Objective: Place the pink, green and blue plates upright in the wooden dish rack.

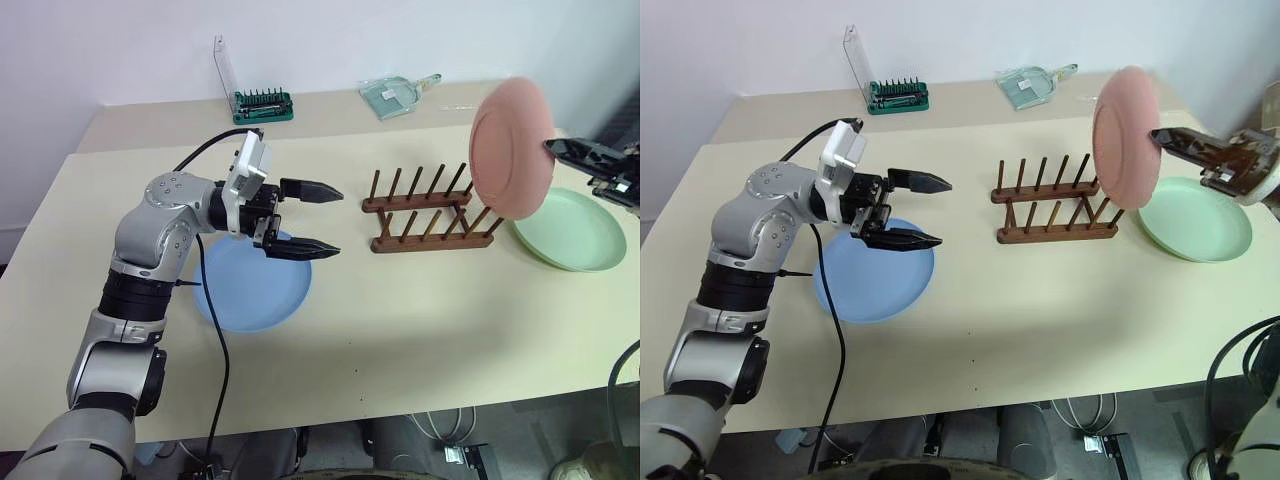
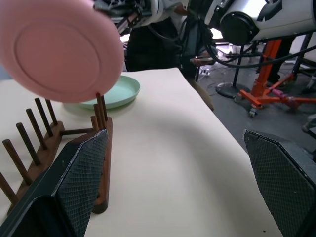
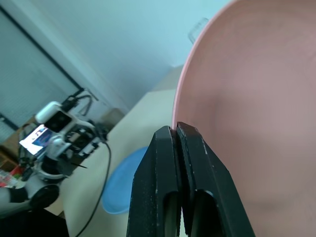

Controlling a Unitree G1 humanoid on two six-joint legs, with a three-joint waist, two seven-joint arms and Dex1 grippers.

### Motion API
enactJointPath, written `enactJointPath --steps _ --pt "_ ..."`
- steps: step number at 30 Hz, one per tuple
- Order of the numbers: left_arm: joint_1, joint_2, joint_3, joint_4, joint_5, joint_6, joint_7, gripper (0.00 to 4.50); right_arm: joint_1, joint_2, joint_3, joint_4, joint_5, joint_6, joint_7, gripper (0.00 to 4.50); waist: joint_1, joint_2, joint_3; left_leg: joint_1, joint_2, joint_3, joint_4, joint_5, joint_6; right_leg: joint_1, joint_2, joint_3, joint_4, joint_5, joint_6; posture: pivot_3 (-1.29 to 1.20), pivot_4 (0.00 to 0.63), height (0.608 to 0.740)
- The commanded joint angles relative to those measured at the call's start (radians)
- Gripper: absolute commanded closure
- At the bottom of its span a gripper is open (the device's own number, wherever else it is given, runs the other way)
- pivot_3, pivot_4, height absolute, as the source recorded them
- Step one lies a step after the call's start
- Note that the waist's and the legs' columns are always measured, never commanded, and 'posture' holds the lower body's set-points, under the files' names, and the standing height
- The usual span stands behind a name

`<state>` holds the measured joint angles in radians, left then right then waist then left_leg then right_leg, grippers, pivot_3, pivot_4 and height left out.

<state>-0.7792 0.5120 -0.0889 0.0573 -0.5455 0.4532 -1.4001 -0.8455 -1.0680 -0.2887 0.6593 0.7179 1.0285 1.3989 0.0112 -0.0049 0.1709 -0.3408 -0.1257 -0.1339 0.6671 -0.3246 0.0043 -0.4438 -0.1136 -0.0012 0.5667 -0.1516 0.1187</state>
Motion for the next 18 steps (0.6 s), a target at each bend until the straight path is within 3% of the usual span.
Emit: enactJointPath --steps 1,11,14,18 --pt "-0.006 0.009 0.017 -0.036 -0.018 -0.002 0.004 0.0 -0.028 -0.001 -0.011 0.016 -0.016 -0.015 -0.013 4.48 0.0 0.0 0.0 0.0 0.0 0.0 0.0 0.0 0.0 0.0 0.0 0.0 0.0 0.0 0.0 0.0 0.15 0.74" --pt "-0.006 0.011 0.017 -0.041 -0.017 -0.004 0.011 0.0 -0.021 0.018 0.021 0.062 -0.095 -0.096 -0.046 4.48 0.0 0.0 0.0 0.0 0.0 0.0 0.0 0.0 0.0 0.0 0.0 0.0 0.0 0.0 0.0 0.0 0.15 0.74" --pt "-0.004 0.012 0.018 -0.047 -0.02 0.001 0.012 0.0 -0.017 0.023 0.009 0.055 -0.086 -0.086 -0.039 3.62 -0.002 0.0 0.0 0.001 0.0 0.0 0.0 0.0 0.0 0.001 0.0 0.0 0.001 0.0 0.0 0.0 0.15 0.74" --pt "-0.006 0.013 0.018 -0.046 -0.02 0.002 0.013 0.0 -0.011 0.027 0.006 0.047 -0.102 -0.093 -0.051 1.75 -0.002 0.002 0.0 0.0 0.0 0.0 0.0 0.0 0.0 0.0 0.0 0.001 0.001 0.0 0.0 0.0 0.15 0.74"
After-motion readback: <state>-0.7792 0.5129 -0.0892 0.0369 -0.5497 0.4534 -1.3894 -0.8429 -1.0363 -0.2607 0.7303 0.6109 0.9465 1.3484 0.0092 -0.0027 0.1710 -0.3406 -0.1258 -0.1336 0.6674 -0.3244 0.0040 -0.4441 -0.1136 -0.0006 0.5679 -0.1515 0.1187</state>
